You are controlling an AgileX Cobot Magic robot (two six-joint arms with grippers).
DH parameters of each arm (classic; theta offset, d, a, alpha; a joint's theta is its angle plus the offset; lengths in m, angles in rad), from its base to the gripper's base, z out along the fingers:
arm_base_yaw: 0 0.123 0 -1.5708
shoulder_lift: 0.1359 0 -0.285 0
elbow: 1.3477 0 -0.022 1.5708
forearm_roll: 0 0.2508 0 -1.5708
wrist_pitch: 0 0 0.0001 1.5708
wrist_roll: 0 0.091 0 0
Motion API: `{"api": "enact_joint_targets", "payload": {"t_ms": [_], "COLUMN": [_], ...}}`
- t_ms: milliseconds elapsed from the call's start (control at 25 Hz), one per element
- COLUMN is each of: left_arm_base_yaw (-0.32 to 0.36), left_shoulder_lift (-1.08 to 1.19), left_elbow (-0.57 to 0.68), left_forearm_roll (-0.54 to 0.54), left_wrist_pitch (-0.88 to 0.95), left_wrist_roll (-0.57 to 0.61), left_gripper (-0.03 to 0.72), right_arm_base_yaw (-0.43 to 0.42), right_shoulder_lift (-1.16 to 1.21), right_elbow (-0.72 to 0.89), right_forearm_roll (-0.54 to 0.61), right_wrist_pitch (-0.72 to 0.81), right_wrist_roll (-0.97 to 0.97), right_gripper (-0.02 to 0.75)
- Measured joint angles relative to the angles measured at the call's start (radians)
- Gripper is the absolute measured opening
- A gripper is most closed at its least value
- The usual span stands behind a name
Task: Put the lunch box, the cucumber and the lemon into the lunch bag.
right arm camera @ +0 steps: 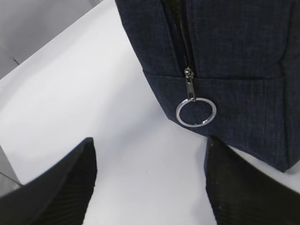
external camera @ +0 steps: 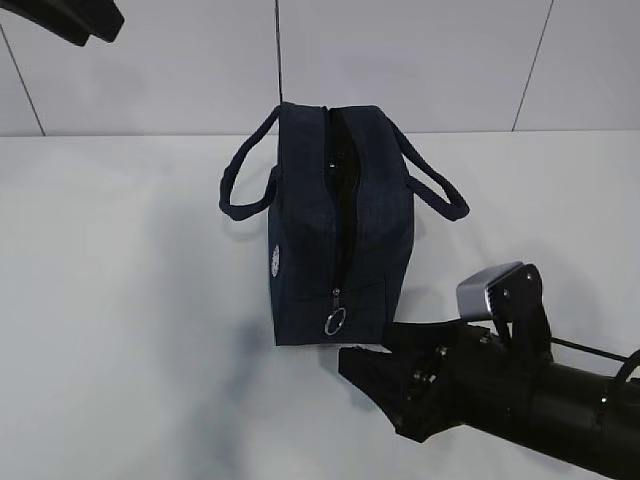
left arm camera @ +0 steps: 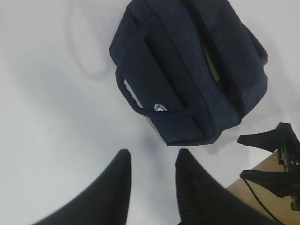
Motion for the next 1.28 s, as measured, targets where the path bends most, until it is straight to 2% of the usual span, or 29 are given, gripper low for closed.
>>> {"api": "enact_joint_targets", "payload": {"t_ms": [560, 1040, 1280], "left_arm_base_yaw": [0.000, 0.000, 0.000], "left_shoulder_lift": [0.000, 0.000, 0.000], "left_elbow": [0.000, 0.000, 0.000], "left_forearm_roll": [0.006, 0.006, -0.047], "left_wrist_pitch": [0.000, 0.000, 0.000], "left_wrist_roll": [0.000, 0.000, 0.000], "left_gripper": [0.236, 0.236, 0.236], "right_arm_base_yaw": [0.000, 0.000, 0.000], "right_shoulder_lift": [0.000, 0.000, 0.000], "right_elbow": [0.000, -0.011, -0.052], "right_forearm_roll": [-0.023, -0.034, -0.040], "right_wrist_pitch": [0.037, -0.032, 0.029], "right_wrist_roll": [0.000, 0.004, -0.060], "right_gripper": [0.545, 0.545, 0.545]}}
